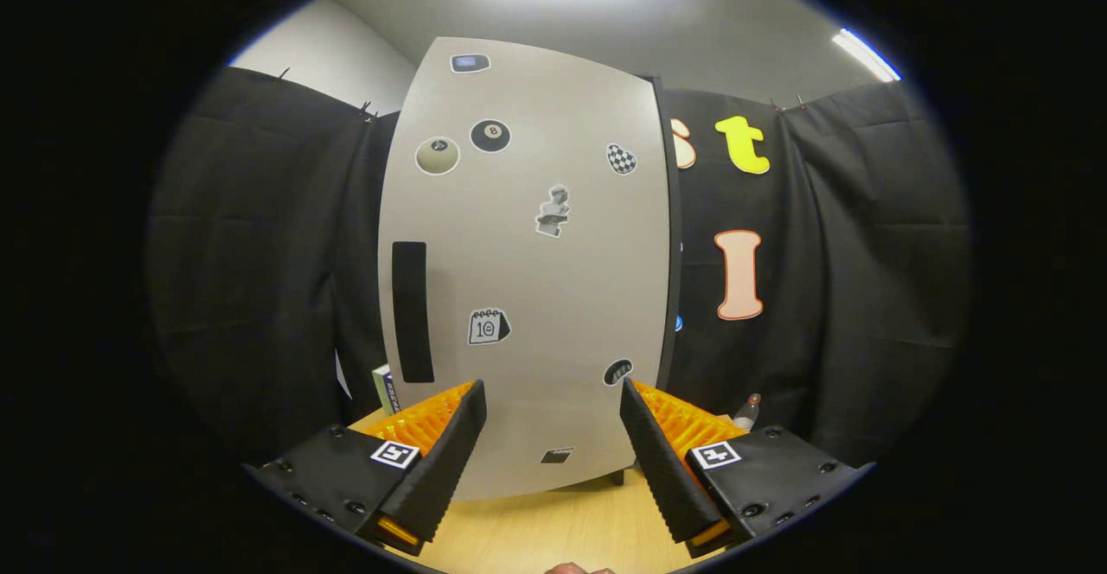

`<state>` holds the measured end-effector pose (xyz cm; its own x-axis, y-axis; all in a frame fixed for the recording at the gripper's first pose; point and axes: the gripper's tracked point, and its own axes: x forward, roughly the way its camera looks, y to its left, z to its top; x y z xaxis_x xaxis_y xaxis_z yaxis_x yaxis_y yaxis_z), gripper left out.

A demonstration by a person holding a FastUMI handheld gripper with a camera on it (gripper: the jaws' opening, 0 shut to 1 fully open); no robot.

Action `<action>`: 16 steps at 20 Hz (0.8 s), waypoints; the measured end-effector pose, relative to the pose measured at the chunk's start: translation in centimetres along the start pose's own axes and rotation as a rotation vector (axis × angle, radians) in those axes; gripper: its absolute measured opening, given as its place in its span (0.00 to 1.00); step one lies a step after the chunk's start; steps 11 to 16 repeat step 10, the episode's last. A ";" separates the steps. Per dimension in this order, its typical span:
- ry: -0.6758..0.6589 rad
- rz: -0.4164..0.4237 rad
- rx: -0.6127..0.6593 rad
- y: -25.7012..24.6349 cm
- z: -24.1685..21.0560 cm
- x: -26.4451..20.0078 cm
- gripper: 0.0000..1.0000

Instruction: Open the shoe cabinet door, grab the shoes and put them into the shoe cabinet, then close the shoe cabinet door.

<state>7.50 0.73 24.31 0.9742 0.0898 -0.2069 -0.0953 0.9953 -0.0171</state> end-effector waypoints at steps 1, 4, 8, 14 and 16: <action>0.001 -0.004 -0.006 -0.1 -0.2 -0.3 0.98; 0.011 -0.004 -0.011 0.0 -1.1 -1.1 0.98; 0.020 -0.005 0.011 0.0 -1.4 -2.2 0.98; 0.011 -0.009 0.018 -0.2 -1.4 -2.3 0.98; 0.011 -0.009 0.018 -0.2 -1.4 -2.3 0.98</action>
